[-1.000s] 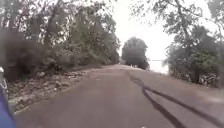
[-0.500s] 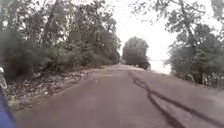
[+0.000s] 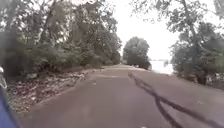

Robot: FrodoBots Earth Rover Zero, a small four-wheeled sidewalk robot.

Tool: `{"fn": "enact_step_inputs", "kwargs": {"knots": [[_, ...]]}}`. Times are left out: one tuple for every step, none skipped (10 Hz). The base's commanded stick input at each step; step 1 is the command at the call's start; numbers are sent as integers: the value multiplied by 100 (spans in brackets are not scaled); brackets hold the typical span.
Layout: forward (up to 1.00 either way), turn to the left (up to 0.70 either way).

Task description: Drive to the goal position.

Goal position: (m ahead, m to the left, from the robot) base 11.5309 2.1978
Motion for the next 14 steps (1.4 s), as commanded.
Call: {"fn": "enact_step_inputs", "kwargs": {"knots": [[70, -1], [70, -1], [70, -1], [70, -1], [70, -1], [70, -1], [70, -1], [70, -1], [70, -1], [70, -1], [70, -1], [70, -1], [70, -1], [70, -1]]}}
